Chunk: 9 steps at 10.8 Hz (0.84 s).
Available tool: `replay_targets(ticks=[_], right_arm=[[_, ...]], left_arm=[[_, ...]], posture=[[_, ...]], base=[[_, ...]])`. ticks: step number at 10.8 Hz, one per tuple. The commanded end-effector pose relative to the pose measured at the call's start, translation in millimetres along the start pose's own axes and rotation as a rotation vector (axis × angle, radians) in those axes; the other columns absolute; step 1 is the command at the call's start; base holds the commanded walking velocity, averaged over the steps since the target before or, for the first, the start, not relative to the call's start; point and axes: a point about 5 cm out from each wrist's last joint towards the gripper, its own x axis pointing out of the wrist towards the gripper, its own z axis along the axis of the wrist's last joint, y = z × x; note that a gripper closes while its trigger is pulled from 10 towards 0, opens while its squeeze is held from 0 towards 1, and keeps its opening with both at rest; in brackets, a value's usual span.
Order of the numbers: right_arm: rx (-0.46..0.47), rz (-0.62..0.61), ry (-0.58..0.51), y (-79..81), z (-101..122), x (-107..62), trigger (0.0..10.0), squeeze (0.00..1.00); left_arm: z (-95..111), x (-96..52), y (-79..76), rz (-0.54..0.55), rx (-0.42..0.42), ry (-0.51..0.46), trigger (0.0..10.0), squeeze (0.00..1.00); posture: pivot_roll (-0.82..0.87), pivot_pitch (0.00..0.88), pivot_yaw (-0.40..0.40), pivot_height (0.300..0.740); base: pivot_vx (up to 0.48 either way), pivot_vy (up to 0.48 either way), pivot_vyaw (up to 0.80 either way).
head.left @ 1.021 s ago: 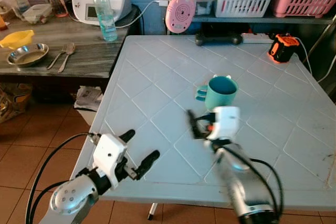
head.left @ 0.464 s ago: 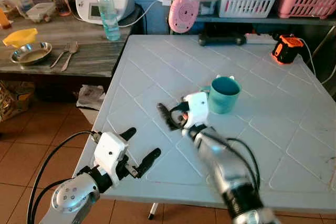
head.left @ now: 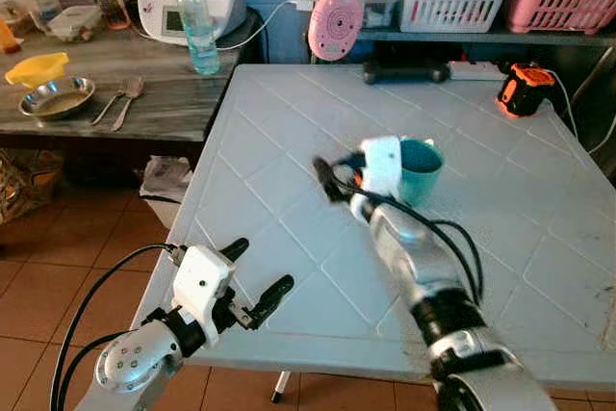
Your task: Setting the table
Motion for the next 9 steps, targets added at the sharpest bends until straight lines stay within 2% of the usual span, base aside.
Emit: replay_targets(ticks=[1,4,7,9], right_arm=[[0.006,0.004,-0.001,1.6,-0.2,2.2,10.0,0.0],[-0.025,-0.018,-0.023,-7.8,-2.9,-2.4,10.0,0.0],[-0.182,-0.039,-0.165,-12.8,23.4,-7.5,10.0,0.0],[-0.232,-0.063,-0.163,-18.3,26.5,-18.6,10.0,0.0]], left_arm=[[-3.5,-1.5,1.9,0.009,0.002,0.018,10.0,0.0],[-6.5,-2.5,3.2,0.018,-0.002,0.025,10.0,0.0],[-8.1,-2.3,3.7,0.015,0.001,0.026,10.0,0.0],[-9.4,-2.6,4.3,0.022,-0.002,0.028,10.0,0.0]], posture=[[0.18,0.02,0.03,0.74],[0.18,0.021,0.031,0.74],[0.18,0.02,0.033,0.74],[0.18,0.018,0.03,0.74]], base=[[0.0,0.0,0.0],[0.0,0.0,0.0],[0.0,0.0,0.0],[0.0,0.0,0.0]])
